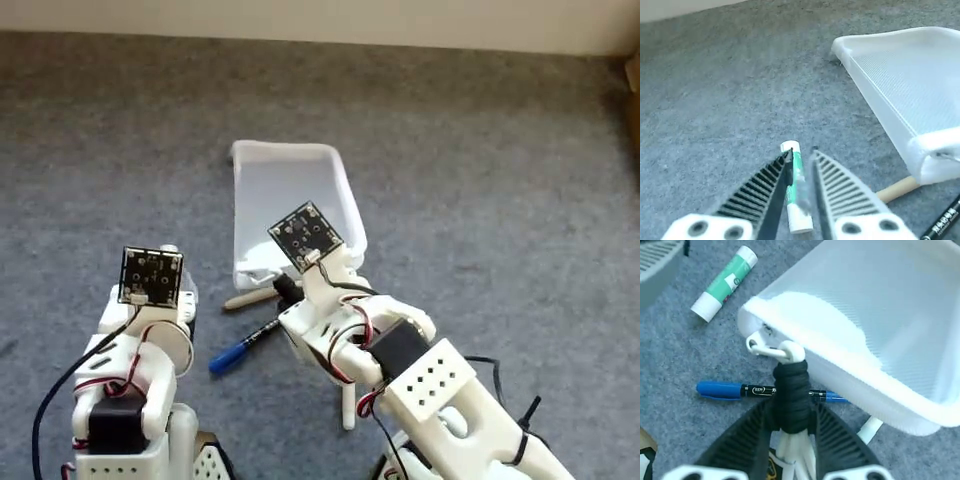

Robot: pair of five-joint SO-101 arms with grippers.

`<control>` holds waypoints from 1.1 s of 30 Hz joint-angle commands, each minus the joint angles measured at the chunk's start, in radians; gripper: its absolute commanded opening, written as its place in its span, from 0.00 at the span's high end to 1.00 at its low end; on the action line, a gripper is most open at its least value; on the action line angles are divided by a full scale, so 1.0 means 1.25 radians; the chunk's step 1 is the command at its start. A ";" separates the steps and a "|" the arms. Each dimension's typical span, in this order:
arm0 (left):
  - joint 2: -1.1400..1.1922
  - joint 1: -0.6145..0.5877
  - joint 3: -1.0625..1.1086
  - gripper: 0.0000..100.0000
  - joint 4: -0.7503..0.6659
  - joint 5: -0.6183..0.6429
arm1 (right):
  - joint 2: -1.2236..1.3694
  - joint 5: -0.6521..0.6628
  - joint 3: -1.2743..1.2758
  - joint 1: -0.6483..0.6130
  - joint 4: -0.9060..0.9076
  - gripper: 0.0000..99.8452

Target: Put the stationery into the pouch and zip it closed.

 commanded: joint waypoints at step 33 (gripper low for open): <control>-0.004 0.042 0.055 0.74 -0.122 0.070 | -0.035 -0.004 -0.021 -0.010 -0.009 0.99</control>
